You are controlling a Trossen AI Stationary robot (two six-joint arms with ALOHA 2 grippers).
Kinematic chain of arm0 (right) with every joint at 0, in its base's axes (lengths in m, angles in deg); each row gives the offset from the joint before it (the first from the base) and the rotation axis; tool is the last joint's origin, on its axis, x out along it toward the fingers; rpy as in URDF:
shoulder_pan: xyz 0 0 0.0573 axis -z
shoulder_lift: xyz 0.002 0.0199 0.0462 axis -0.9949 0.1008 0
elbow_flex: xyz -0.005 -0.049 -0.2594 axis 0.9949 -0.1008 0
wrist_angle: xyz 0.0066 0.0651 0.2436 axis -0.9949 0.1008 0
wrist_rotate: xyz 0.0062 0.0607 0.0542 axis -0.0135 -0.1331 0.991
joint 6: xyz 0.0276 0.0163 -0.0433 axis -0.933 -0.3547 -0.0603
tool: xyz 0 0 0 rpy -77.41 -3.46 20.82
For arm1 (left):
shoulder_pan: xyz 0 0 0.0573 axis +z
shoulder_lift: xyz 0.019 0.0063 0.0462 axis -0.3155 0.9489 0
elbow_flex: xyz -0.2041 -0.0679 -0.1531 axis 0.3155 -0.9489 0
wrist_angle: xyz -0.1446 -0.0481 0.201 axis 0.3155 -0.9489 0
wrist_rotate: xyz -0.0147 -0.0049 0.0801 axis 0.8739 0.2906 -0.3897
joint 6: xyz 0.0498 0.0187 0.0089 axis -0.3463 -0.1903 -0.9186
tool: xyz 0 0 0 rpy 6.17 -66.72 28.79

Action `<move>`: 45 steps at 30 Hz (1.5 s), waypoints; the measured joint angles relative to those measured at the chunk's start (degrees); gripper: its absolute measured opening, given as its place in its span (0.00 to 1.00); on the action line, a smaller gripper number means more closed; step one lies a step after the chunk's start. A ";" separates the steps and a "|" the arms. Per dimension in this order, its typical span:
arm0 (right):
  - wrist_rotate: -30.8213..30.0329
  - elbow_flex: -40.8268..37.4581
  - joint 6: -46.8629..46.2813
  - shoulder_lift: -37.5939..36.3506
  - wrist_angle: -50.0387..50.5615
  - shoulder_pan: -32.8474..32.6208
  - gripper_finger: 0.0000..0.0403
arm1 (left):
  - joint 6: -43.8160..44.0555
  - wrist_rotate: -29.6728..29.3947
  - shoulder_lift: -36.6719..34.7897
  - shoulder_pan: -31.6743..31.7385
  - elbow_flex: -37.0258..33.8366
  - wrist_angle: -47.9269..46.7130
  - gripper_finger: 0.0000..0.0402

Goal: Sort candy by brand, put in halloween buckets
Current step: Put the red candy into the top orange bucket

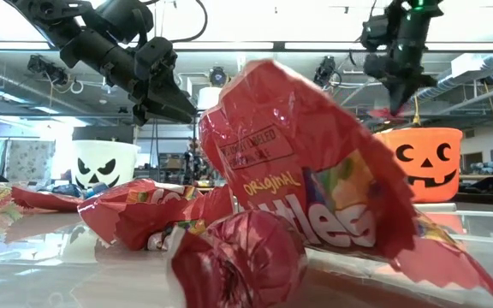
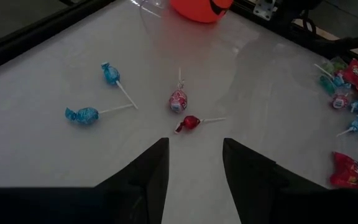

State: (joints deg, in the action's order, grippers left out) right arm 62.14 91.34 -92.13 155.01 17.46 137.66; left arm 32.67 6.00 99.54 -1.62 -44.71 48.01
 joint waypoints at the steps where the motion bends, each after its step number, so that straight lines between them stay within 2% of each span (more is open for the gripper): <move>1: -0.27 -1.34 -0.01 0.04 0.51 0.78 0.01 | -0.01 0.00 -0.01 0.01 0.00 -0.02 0.39; 6: 2.08 -8.18 -0.44 0.05 -1.30 3.07 0.01 | -0.04 0.02 0.00 0.00 -0.12 -0.48 0.39; 10: 5.00 -9.29 -0.86 -0.35 -3.44 2.41 0.01 | -0.13 0.02 -0.01 -0.01 -0.58 -0.55 0.39; 15: 11.49 -7.17 -0.85 -3.86 -9.98 -2.62 0.01 | -1.30 0.02 -0.01 0.01 -0.59 -0.44 0.39; 19: 18.17 -7.12 -3.48 -4.98 -20.67 -9.98 0.01 | -1.69 -0.42 -0.01 0.01 -0.59 -0.24 0.39; 22: 17.98 -9.40 -7.82 -1.48 -29.86 -16.68 0.01 | -2.62 -1.36 -0.01 0.01 -0.59 -0.24 0.39; 26: 13.36 -11.57 -11.36 8.10 -37.15 -23.60 0.01 | -3.60 -2.03 -0.01 0.07 -0.59 -0.20 0.39; 32: 11.11 -11.70 -10.61 19.17 -44.22 -27.58 0.01 | -2.93 -1.99 -0.01 0.07 -0.59 0.11 0.39; 36: 11.55 -11.70 -8.70 24.30 -44.18 -27.93 0.07 | -2.80 -1.97 -0.01 0.07 -0.60 0.08 0.39; 38: 14.52 -11.70 -8.64 25.81 -43.95 -27.71 0.12 | -1.71 -1.97 -0.01 0.07 -0.61 0.01 0.39; 42: 20.90 -11.70 -8.66 26.02 -44.26 -27.34 0.24 | -0.17 -1.95 -0.01 0.06 -0.61 -0.25 0.39; 45: 19.42 -11.70 -7.72 24.57 -44.54 -27.39 0.34 | -0.17 -1.93 -0.01 0.05 -0.61 -0.37 0.39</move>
State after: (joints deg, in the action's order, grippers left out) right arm 81.56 79.64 -99.85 179.58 -27.08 110.28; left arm 32.51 4.07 99.53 -1.57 -45.32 47.64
